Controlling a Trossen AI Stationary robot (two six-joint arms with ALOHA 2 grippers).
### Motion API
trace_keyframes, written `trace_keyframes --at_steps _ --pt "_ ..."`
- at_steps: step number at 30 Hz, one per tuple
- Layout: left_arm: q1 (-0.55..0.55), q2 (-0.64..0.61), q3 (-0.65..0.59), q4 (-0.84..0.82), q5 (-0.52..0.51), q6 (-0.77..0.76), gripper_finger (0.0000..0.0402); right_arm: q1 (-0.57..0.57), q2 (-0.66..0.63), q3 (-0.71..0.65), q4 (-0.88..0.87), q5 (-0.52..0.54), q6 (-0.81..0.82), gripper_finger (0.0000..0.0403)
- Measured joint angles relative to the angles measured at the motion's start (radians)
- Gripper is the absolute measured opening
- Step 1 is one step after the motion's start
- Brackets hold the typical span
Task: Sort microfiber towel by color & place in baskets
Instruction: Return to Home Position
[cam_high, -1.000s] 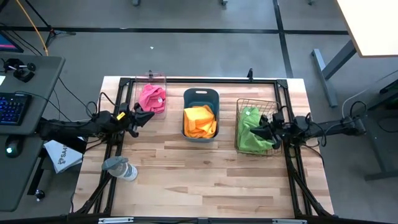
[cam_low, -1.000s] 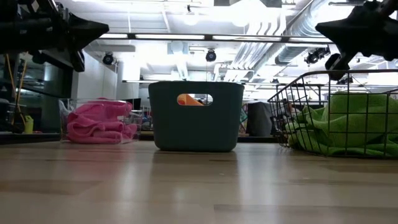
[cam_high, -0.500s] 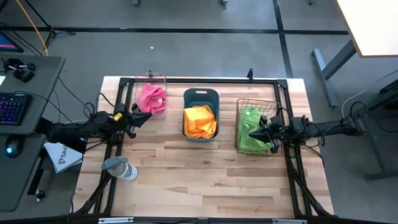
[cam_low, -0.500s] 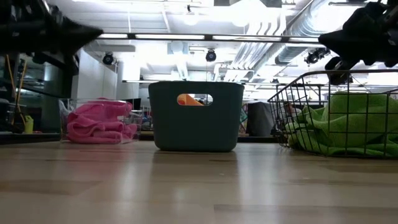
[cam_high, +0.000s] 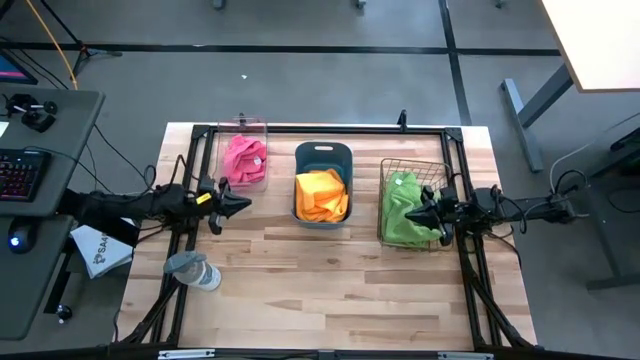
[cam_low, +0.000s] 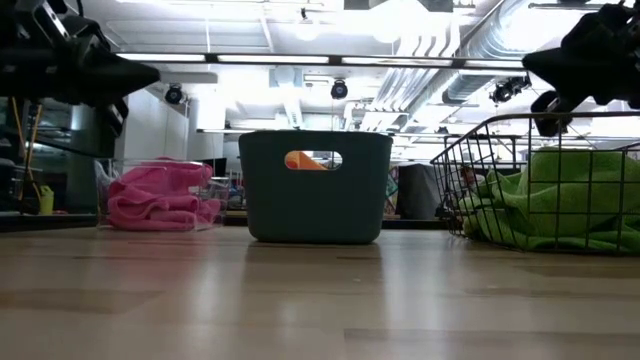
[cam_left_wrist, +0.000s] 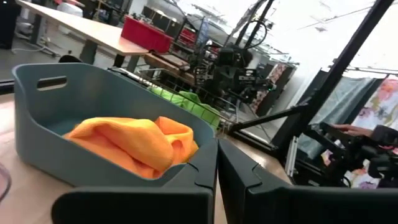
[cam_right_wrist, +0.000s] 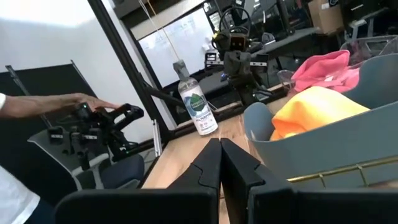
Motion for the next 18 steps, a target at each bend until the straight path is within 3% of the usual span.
trace_keyframes --at_steps 18 --pt "-0.018 0.0 0.0 0.003 -0.005 0.0 0.0001 -0.001 0.006 -0.001 -0.064 0.001 0.0 0.0"
